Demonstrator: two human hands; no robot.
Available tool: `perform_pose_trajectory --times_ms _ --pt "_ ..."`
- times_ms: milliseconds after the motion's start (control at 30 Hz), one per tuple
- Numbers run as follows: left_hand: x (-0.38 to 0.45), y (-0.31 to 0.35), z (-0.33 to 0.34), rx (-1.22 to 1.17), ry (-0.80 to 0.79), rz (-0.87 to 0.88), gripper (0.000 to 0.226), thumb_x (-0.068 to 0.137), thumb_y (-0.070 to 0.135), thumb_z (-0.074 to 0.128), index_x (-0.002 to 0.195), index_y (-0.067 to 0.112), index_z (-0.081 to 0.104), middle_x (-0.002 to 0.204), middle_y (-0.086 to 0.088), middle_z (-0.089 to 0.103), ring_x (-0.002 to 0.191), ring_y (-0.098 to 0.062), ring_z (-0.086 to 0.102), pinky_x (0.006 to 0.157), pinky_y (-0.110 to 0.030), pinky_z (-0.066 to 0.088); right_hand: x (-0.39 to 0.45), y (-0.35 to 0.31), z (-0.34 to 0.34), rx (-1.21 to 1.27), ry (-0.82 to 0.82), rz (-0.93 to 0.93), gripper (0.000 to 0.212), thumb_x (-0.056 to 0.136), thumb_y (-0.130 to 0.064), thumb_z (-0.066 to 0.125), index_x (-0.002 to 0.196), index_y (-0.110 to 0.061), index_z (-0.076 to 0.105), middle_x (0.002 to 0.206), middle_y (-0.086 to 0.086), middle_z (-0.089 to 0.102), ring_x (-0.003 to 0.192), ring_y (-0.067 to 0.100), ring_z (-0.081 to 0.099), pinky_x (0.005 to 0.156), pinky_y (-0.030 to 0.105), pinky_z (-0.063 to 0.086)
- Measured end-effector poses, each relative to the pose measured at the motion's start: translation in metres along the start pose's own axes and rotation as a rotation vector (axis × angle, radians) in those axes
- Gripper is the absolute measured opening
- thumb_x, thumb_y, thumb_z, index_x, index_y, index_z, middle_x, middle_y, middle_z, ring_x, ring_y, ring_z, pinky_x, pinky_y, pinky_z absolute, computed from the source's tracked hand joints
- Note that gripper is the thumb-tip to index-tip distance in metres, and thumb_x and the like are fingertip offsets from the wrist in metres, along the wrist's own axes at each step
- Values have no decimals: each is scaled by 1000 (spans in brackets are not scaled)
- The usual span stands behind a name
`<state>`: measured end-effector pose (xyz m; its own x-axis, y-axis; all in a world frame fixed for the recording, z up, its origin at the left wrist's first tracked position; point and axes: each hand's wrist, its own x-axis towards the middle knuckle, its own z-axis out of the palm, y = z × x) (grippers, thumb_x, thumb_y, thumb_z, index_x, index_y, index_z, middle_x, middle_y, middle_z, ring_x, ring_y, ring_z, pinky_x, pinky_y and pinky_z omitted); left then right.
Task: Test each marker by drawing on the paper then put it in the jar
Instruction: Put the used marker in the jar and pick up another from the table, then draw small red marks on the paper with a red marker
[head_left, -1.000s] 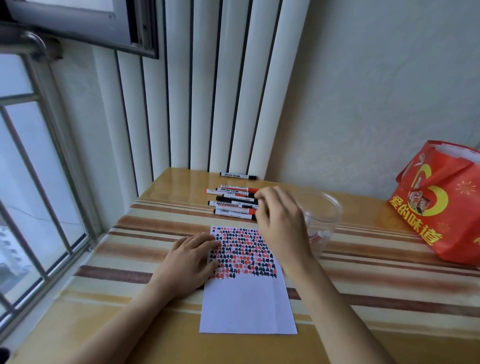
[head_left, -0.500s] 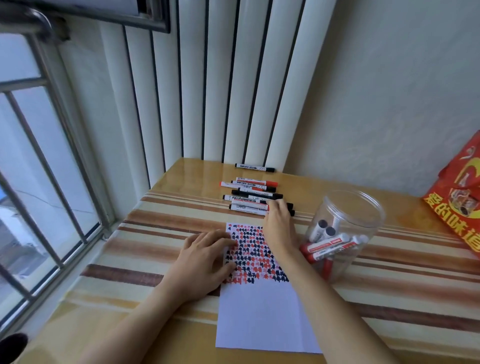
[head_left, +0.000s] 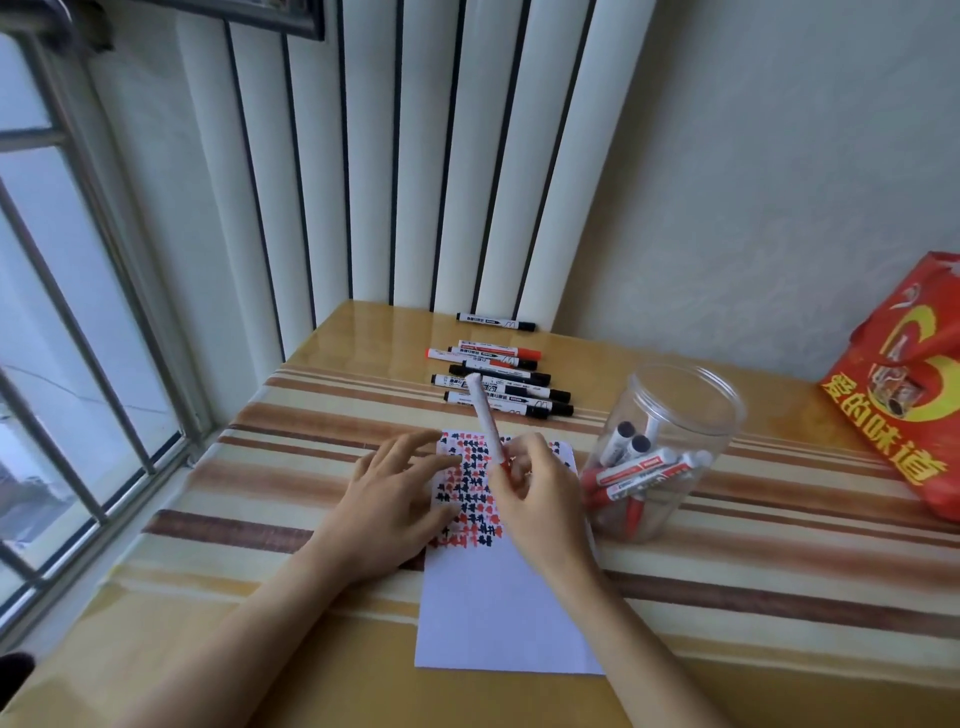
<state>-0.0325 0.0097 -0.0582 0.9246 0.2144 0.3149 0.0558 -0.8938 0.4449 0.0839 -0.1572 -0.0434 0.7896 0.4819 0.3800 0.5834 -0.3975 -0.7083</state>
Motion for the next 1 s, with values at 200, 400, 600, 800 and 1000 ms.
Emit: perform_pose_trajectory --times_ms 200,400,600,800,1000 --pt "-3 7 -7 -56 31 154 39 99 54 42 126 34 62 125 17 56 123 -7 47 102 -41 37 -34 -18 -9 631 -299 270 5 92 -21 67 95 -21 64 61 4 57 48 19 51 51 28 41" --pt "-3 5 -8 -78 75 251 21 100 33 49 106 18 63 99 11 58 91 -15 51 79 -43 47 -31 -14 -20 861 -270 440 23 83 -43 75 88 -20 74 75 5 63 51 15 51 48 21 37" --pt "-4 6 -7 -78 73 263 30 105 34 39 114 18 62 100 14 51 90 -17 45 79 -36 43 -18 2 -45 577 -428 178 13 94 -25 73 93 -13 73 81 8 75 60 20 67 55 25 49" --pt "-4 12 -8 -55 20 344 22 107 29 40 103 17 59 98 11 50 88 -16 42 80 -34 41 -27 -2 -42 -200 -334 -299 18 98 -40 65 108 -25 68 96 -12 62 85 9 61 73 33 50" --pt "-5 14 -9 -54 -2 356 37 106 37 34 92 12 57 89 4 54 79 -17 42 72 -34 41 -37 -15 -31 -515 -194 -574 16 100 -32 64 98 -16 64 87 -2 58 76 21 63 57 34 46"
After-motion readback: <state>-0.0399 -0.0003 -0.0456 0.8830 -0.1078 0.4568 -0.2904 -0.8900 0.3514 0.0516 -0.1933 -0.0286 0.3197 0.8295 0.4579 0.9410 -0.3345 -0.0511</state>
